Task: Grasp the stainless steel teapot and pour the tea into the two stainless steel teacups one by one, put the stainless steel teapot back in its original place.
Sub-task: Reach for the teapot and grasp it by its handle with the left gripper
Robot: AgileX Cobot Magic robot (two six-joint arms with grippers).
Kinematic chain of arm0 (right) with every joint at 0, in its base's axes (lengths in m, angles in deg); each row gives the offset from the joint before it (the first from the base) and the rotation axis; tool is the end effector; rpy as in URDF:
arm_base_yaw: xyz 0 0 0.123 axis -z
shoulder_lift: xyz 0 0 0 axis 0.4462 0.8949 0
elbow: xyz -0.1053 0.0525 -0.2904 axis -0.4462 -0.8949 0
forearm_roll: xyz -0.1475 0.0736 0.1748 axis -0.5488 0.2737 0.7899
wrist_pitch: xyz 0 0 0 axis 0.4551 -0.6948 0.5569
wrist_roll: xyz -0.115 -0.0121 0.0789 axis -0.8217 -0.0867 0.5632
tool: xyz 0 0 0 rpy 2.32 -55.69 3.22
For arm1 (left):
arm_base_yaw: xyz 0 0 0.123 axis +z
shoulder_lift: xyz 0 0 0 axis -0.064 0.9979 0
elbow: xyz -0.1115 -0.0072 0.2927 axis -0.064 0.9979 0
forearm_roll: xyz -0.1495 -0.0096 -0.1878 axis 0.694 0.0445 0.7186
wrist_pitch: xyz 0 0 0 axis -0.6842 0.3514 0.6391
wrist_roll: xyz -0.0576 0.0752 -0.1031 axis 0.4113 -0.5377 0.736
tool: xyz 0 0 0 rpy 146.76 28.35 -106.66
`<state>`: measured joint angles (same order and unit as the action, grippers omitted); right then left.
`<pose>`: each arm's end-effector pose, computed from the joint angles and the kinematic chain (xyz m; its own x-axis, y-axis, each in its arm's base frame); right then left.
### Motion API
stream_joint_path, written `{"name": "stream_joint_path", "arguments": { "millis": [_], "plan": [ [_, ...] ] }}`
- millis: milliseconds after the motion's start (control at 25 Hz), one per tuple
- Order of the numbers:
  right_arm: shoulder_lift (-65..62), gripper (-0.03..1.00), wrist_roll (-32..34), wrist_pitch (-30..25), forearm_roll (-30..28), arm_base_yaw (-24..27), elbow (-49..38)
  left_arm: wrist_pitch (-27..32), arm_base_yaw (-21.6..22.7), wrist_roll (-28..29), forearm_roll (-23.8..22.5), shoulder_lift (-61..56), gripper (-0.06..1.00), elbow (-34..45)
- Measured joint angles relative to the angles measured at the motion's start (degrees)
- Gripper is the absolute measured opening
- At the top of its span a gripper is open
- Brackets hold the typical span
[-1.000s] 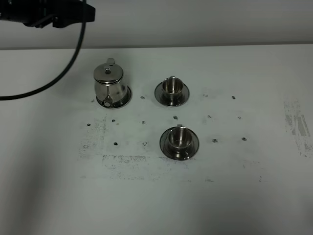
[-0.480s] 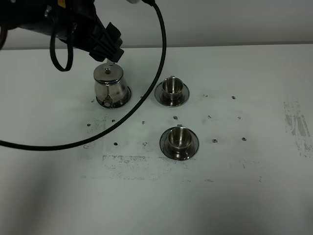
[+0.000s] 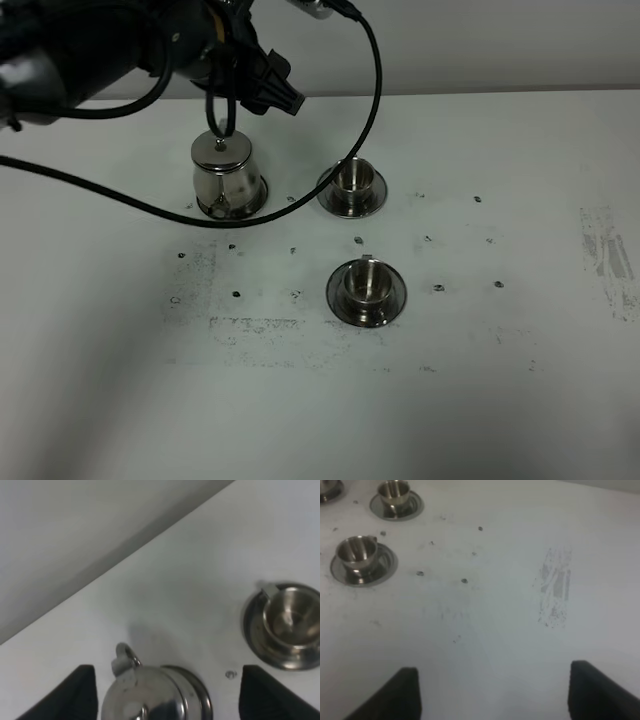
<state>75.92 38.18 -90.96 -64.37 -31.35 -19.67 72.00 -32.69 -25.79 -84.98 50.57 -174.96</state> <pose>0.0014 0.0021 0.2447 -0.4784 -0.1344 -0.8678 -0.1415 0.9871 -0.0748 0.4458 -0.2193 0.2844 -0.4704 0.5660 -0.6770 0.5109 0.8002 0.3140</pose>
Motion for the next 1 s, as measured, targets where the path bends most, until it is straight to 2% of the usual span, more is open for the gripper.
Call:
{"name": "stream_joint_path", "arguments": {
  "millis": [280,480,680,1000],
  "plan": [
    [0.0,0.59,0.0,0.0,0.0,0.0,0.0,6.3,0.2,0.5,-0.8,9.3,0.52,-11.6],
    [0.0,0.59,0.0,0.0,0.0,0.0,0.0,8.2,2.5,2.9,-1.0,13.3,0.52,-15.7],
    [0.0,0.59,0.0,0.0,0.0,0.0,0.0,7.0,3.9,5.8,-1.8,16.1,0.52,-16.2],
    [0.0,0.59,0.0,0.0,0.0,0.0,0.0,2.3,4.5,6.4,-2.6,19.4,0.52,-16.4]
  ]
}}
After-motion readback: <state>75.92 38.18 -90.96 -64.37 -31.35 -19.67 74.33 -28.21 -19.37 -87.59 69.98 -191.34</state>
